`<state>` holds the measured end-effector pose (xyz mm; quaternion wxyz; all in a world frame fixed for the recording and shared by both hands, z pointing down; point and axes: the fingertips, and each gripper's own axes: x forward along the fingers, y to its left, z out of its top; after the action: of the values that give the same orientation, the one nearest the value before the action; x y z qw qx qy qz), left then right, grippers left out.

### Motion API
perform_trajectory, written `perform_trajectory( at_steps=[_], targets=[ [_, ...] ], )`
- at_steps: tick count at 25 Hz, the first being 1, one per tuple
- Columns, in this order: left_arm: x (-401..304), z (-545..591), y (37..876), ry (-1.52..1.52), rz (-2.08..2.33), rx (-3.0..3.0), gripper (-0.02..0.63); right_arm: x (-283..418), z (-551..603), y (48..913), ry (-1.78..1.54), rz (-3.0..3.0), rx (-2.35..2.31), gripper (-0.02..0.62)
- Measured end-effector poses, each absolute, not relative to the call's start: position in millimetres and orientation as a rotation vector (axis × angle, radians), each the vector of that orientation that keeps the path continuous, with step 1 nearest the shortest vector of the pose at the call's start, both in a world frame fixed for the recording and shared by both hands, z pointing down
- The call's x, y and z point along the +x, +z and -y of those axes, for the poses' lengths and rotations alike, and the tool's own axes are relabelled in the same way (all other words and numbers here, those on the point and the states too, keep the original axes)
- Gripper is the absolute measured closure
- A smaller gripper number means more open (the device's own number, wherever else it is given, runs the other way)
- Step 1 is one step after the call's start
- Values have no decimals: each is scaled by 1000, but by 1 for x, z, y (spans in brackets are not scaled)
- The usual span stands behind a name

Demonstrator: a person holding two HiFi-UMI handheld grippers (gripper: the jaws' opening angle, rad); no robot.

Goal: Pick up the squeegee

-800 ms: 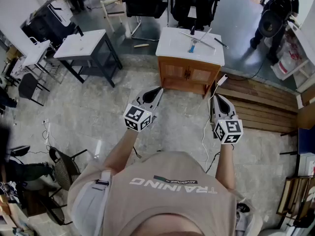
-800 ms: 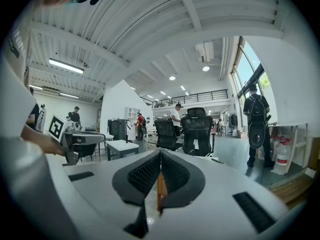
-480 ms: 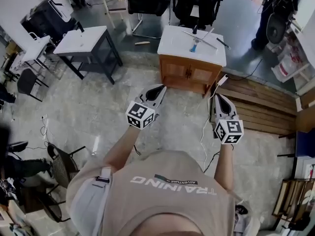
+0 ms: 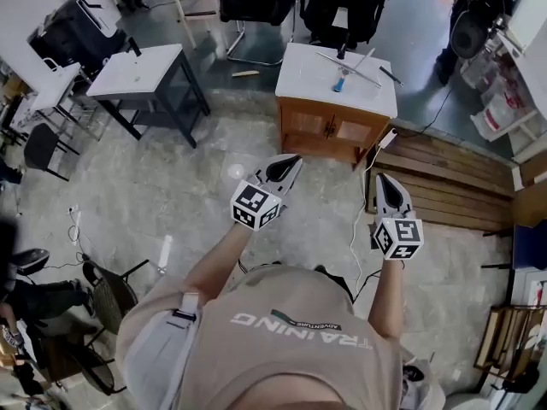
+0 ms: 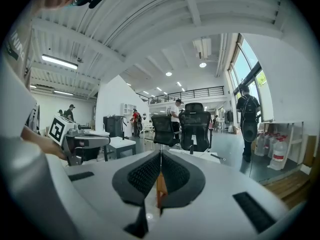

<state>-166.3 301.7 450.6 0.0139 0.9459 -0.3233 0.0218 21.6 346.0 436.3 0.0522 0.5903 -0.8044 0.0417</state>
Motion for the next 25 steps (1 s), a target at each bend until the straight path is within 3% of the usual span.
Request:
perform_trajectory(
  at_steps=[11,25],
  targets=[
    [-167,-228,472,76,1054,2897,593,41,-279,470,196,2416,1835,561],
    [-71,-90,468,76,1214,2812,594,139,-114,492,285,2528,1695,561]
  ],
)
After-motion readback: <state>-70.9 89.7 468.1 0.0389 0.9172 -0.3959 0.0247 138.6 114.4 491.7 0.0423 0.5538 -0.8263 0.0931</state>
